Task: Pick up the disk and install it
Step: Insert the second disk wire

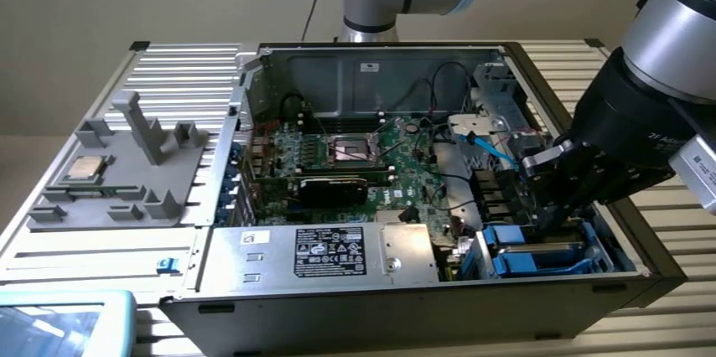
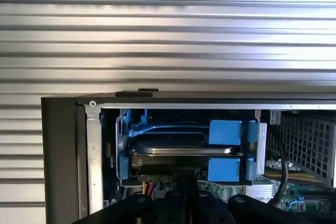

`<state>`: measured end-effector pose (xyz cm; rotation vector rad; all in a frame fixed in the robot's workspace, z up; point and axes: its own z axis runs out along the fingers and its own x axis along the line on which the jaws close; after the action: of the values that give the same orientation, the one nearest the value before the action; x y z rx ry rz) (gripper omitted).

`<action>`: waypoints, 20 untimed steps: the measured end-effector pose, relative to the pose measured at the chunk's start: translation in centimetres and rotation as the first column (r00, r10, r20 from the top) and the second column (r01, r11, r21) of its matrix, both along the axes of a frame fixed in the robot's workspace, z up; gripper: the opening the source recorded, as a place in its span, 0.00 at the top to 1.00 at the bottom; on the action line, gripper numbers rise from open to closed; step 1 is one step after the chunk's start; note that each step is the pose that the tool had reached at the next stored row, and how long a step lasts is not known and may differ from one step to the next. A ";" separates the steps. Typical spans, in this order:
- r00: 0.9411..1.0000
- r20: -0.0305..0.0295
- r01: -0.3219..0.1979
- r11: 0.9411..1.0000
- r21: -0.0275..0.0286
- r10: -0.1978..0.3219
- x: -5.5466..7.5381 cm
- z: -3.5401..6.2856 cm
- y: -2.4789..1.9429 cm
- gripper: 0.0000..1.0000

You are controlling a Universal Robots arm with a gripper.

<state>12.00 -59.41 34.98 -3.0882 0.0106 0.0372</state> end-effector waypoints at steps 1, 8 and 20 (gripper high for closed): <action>1.000 0.000 0.000 1.000 0.000 0.000 0.1 0.09 -0.01 0.89; 1.000 0.000 0.000 1.000 0.000 0.000 1.4 0.11 -0.10 0.89; 1.000 -0.001 0.000 1.000 0.000 0.000 1.6 -0.67 -0.26 0.89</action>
<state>13.59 -59.66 34.31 -3.0878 0.0104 0.0383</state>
